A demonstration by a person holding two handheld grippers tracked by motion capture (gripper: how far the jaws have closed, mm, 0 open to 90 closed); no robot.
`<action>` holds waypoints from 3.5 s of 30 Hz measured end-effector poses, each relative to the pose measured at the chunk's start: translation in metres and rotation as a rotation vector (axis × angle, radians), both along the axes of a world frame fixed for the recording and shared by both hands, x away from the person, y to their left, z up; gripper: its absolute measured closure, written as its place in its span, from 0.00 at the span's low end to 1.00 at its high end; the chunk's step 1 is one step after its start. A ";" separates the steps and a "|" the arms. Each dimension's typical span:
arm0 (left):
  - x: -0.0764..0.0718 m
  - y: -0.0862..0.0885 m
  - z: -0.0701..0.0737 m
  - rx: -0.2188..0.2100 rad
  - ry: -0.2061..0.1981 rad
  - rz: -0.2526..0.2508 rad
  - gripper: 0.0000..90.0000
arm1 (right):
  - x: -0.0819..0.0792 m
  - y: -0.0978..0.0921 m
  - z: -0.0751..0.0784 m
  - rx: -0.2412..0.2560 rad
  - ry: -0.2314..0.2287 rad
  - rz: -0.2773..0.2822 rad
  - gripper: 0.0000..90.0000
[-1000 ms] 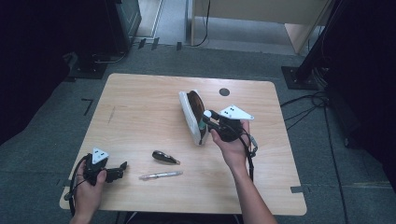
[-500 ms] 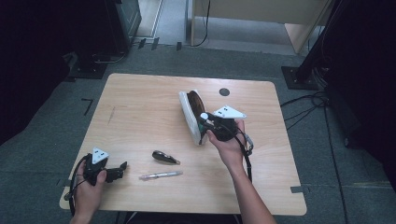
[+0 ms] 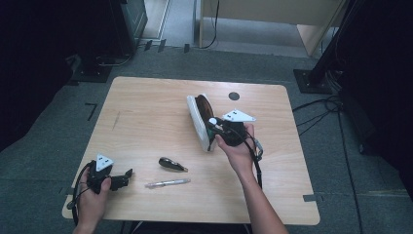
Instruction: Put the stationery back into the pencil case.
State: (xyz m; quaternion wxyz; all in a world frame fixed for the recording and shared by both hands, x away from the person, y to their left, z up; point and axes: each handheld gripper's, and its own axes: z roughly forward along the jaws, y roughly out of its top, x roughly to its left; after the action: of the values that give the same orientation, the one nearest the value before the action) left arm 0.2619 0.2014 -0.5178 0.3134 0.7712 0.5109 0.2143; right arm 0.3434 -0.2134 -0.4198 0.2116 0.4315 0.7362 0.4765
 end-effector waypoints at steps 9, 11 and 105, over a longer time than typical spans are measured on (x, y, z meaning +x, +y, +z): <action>0.000 0.000 0.000 0.003 0.000 -0.004 0.12 | -0.003 -0.002 0.003 0.016 -0.023 0.000 0.79; 0.000 0.000 0.000 0.001 0.001 -0.003 0.12 | -0.004 -0.002 0.004 0.015 -0.024 0.003 0.82; 0.000 0.000 0.000 0.001 0.001 -0.005 0.12 | -0.055 0.083 -0.101 -0.073 0.169 0.406 0.79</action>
State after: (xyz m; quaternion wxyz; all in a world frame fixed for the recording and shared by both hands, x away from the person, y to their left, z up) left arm 0.2619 0.2014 -0.5178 0.3132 0.7729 0.5089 0.2135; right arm 0.2889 -0.1302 -0.5203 0.0646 0.3046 0.8399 0.4445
